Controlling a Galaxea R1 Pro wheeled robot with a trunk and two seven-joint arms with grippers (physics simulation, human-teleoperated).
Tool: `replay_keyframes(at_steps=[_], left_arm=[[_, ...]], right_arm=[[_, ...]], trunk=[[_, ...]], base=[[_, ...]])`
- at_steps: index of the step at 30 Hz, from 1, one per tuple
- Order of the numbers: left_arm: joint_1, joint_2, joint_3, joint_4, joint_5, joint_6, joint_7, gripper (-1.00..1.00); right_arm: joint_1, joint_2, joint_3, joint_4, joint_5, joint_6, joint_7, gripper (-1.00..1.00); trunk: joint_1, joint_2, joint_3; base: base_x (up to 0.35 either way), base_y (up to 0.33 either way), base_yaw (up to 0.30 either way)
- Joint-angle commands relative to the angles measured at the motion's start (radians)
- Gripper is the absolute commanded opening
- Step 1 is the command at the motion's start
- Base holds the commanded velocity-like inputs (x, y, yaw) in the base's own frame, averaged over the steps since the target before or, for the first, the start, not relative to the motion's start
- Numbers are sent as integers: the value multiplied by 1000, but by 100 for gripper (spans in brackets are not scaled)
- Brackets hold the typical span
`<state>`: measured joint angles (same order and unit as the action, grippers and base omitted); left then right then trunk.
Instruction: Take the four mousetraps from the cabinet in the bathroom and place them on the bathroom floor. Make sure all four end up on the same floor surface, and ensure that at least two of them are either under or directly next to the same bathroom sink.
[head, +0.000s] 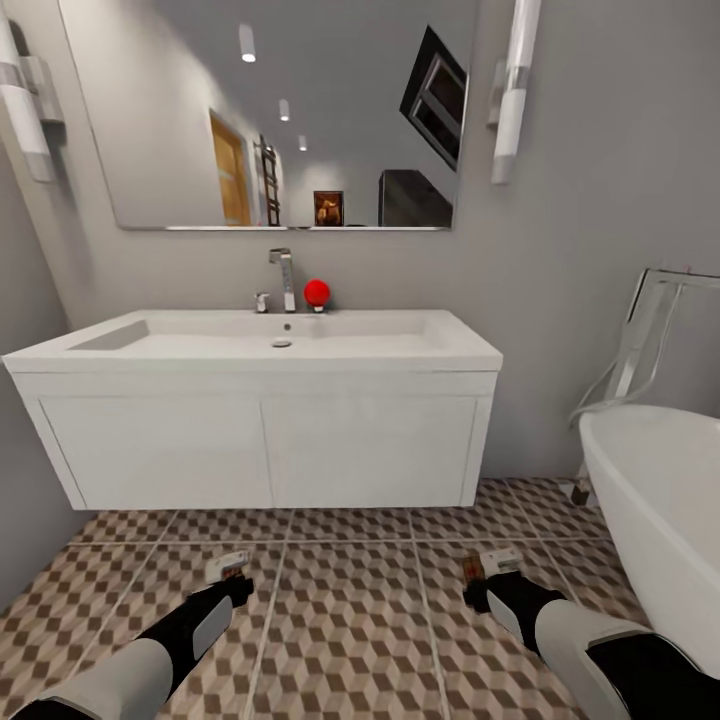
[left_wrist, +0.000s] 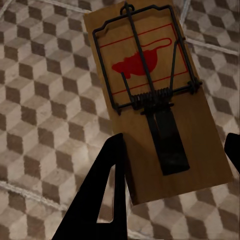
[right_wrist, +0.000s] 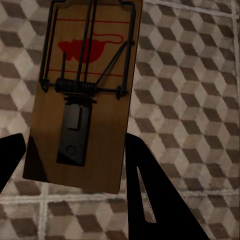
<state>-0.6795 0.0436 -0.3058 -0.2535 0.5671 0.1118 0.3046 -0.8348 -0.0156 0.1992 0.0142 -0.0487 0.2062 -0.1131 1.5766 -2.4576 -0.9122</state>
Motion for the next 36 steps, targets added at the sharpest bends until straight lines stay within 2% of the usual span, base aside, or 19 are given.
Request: replay_keyframes(at_steps=[1, 18, 24, 36], left_arm=[[0, 1, -9, -3, 5, 6, 8, -100], [0, -2, -9, -9, 10, 8, 7, -100], [0, -3, -9, -10, 7, 58, 8, -100], [0, -2, -9, -10, 7, 60, 8, -100]], right_arm=[[-1, 0, 8, 1, -5, 2, -2, -100], [-1, 0, 8, 1, -3, 2, -2, -100], [-1, 0, 8, 1, -3, 2, -2, -100], [-1, 2, 9, 1, -3, 3, -2, -100]], trunk=[[0, 0, -1], [0, 0, -1], [23, -42, -20], [29, -45, -66]], base=[[299, 0, 0], [34, 0, 0], [0, 0, 0], [0, 0, 0]])
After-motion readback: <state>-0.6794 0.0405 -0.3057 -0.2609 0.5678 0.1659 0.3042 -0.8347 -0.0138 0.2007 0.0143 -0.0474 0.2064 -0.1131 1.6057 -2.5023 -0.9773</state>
